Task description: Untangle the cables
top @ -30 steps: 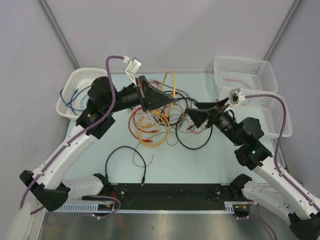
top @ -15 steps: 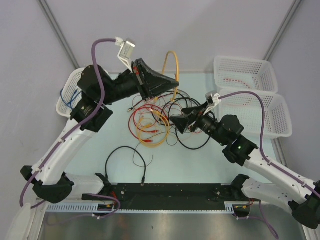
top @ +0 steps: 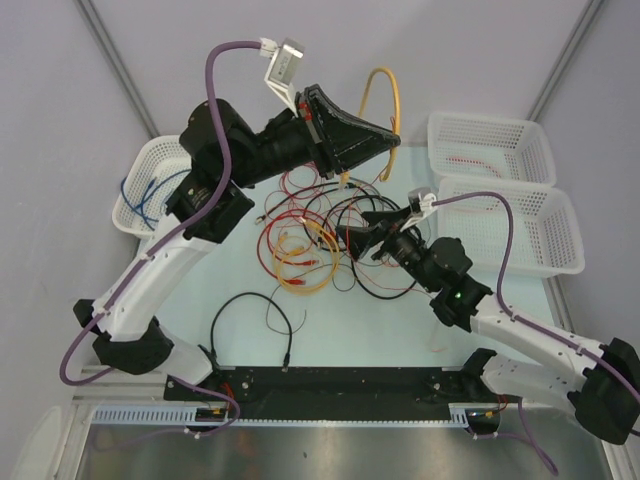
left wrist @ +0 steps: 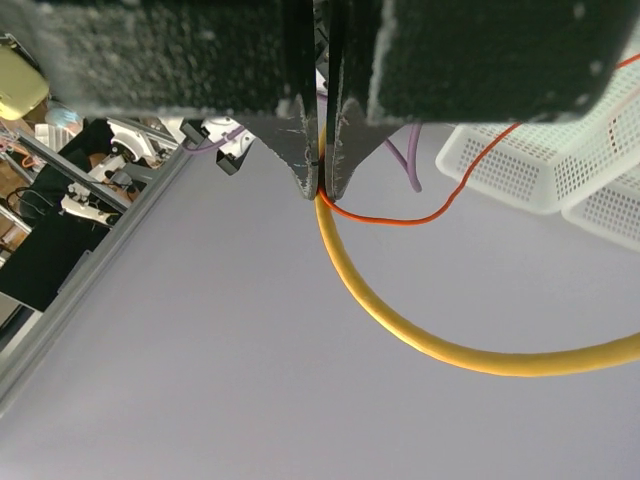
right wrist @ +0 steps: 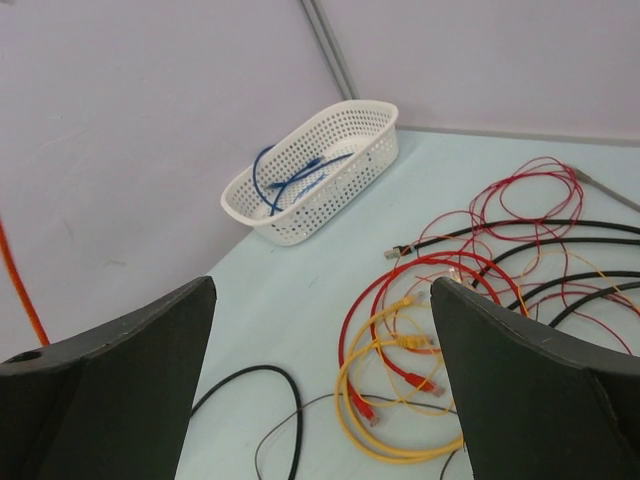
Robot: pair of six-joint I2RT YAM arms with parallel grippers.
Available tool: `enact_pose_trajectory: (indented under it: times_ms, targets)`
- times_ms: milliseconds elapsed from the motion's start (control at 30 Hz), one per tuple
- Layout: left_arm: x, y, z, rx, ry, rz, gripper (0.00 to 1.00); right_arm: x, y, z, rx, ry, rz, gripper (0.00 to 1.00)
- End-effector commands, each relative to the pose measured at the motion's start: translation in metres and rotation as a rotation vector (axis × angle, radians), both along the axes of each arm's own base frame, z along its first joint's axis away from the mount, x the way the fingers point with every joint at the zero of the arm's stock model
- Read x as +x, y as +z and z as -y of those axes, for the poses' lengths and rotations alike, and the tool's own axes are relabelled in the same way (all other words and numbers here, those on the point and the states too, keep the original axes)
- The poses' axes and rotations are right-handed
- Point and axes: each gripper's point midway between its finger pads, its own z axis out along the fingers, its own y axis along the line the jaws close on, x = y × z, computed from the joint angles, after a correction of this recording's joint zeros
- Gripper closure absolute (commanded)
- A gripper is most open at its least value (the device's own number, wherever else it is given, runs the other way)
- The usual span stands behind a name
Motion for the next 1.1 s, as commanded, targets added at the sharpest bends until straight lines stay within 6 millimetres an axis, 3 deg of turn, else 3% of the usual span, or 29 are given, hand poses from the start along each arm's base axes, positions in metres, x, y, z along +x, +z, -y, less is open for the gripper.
enact_pose_trajectory:
  times_ms: [0, 233, 467, 800, 1067]
  targets:
    - [-0.004, 0.014, -0.007, -0.026, 0.028, 0.029, 1.0, -0.005, 0.044, -0.003, 0.135, 0.026, 0.128, 0.06]
    - [-0.004, 0.007, -0.009, -0.001, 0.045, 0.035, 1.0, 0.015, 0.003, 0.017, 0.031, -0.124, -0.042, 0.07]
    - [-0.002, 0.008, -0.007, -0.014, 0.056, 0.03, 1.0, 0.006, 0.016, 0.03, 0.041, -0.131, -0.016, 0.08]
    - [-0.004, 0.006, -0.001, -0.006, 0.041, 0.021, 1.0, -0.021, 0.038, 0.01, 0.074, 0.005, 0.064, 0.09]
    - [-0.024, 0.003, 0.01, 0.004, -0.023, 0.012, 1.0, -0.005, 0.042, 0.006, 0.095, -0.041, 0.107, 0.12]
